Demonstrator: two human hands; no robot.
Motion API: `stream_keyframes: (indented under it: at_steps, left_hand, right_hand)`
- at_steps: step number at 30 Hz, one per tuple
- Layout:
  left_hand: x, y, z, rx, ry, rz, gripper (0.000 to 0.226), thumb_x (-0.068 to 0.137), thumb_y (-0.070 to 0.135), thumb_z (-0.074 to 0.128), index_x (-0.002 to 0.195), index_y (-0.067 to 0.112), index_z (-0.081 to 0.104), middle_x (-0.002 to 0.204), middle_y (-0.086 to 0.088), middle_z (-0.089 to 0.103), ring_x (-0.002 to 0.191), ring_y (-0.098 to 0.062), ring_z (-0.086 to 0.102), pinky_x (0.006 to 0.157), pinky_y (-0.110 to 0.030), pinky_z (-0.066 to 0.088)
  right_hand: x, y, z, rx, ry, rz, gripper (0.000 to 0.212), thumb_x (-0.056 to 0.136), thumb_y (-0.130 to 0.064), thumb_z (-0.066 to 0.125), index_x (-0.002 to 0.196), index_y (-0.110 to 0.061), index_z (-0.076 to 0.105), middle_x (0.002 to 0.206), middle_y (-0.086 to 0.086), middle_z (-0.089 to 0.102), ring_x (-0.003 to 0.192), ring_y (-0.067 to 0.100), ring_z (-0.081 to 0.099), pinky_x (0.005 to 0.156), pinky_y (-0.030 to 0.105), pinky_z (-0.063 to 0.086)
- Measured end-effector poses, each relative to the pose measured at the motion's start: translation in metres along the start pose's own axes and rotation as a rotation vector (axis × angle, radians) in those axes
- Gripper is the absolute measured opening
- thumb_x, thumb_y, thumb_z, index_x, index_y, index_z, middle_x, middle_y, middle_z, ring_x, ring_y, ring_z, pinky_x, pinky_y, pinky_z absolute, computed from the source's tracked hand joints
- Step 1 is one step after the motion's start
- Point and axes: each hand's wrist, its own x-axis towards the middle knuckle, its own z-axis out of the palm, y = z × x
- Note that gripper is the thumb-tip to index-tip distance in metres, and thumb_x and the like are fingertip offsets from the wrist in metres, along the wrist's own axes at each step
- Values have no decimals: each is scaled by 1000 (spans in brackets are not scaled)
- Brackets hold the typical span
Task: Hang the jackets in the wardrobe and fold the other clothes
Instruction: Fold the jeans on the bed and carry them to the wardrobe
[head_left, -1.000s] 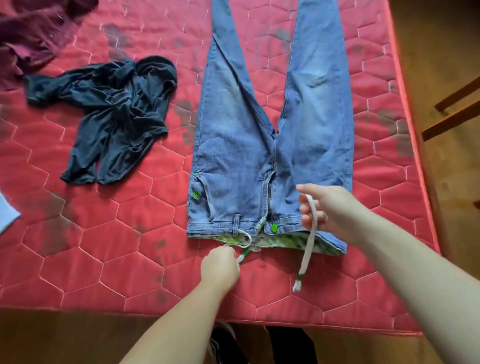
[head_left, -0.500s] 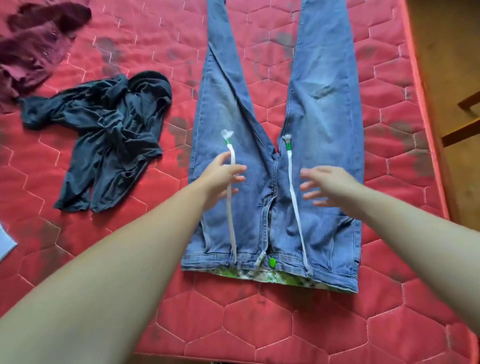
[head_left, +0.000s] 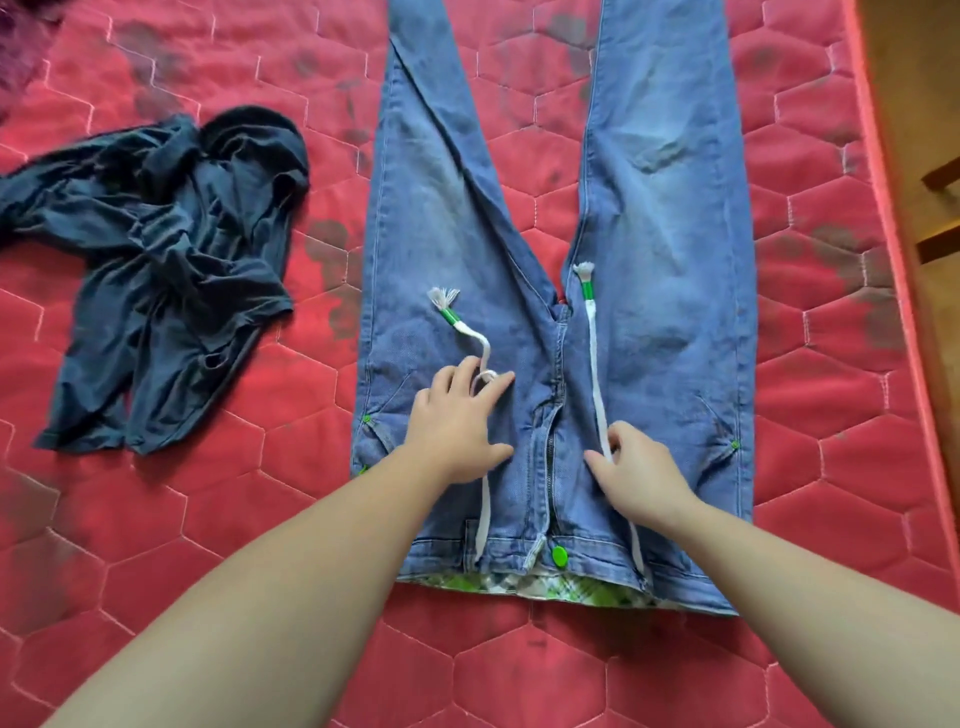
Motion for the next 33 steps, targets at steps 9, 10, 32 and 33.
stream_keyframes:
  at_steps: [9, 10, 32, 33]
  left_hand:
    - [-60, -12, 32, -75, 229, 252, 67, 86, 58, 56, 147, 39, 34, 159, -8, 24, 144, -29, 25, 116, -43, 21]
    - [-72, -15, 38, -94, 259, 284, 66, 83, 61, 58, 143, 36, 44, 155, -10, 33, 140, -31, 34, 113, -46, 26]
    - [-164, 5, 32, 94, -327, 120, 46, 72, 14, 49, 113, 33, 53, 109, -6, 64, 102, -31, 60, 70, -31, 43]
    - [-166, 7, 30, 81, -387, 128, 35, 72, 14, 48, 101, 30, 58, 104, -6, 65, 99, -31, 61, 70, -30, 44]
  right_hand:
    - [-42, 12, 24, 56, 348, 73, 36, 94, -43, 43, 77, -13, 52, 80, 9, 62, 85, 37, 57, 65, 38, 36]
    - [-51, 18, 26, -9, 375, 37, 35, 91, -50, 46, 86, -17, 56, 89, 8, 61, 90, 35, 58, 70, 40, 41]
    - [-142, 72, -9, -752, -91, -318, 6, 76, -21, 47, 73, -25, 45, 96, 5, 67, 97, 29, 63, 65, 29, 37]
    - [-146, 71, -10, -754, -135, -305, 5, 75, -21, 47, 72, -24, 46, 96, 5, 68, 96, 29, 63, 66, 28, 39]
